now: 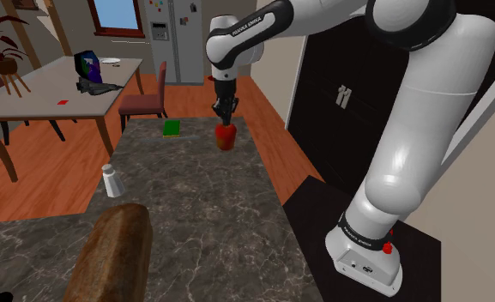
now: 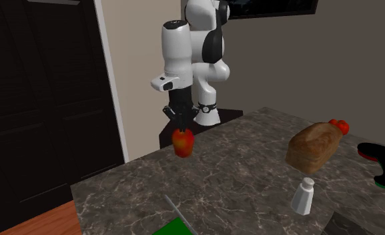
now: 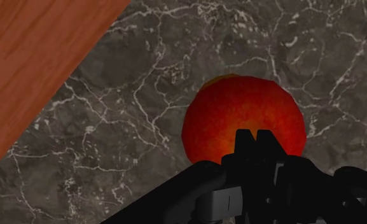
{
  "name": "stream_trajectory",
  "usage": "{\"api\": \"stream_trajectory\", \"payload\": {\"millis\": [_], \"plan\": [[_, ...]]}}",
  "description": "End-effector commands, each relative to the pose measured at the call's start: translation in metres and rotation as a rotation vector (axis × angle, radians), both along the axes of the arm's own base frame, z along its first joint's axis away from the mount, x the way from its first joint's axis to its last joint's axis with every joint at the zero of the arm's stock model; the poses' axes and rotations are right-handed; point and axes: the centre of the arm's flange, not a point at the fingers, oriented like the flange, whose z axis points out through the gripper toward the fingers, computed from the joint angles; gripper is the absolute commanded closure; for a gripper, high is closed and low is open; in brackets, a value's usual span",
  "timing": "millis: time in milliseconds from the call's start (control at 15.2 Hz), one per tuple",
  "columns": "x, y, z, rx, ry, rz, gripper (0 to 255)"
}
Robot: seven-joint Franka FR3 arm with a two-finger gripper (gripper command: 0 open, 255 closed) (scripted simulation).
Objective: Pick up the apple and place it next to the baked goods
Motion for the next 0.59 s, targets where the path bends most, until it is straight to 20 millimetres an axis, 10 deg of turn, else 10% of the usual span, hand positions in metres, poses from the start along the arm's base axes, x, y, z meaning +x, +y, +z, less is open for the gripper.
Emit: {"api": "stream_trajectory", "payload": {"millis": [0,528], "plan": [[0.000,0.000,0.011,0.000,0.000,0.000,255],[0.000,0.000,0.053,0.000,0.000,0.000,255]]}}
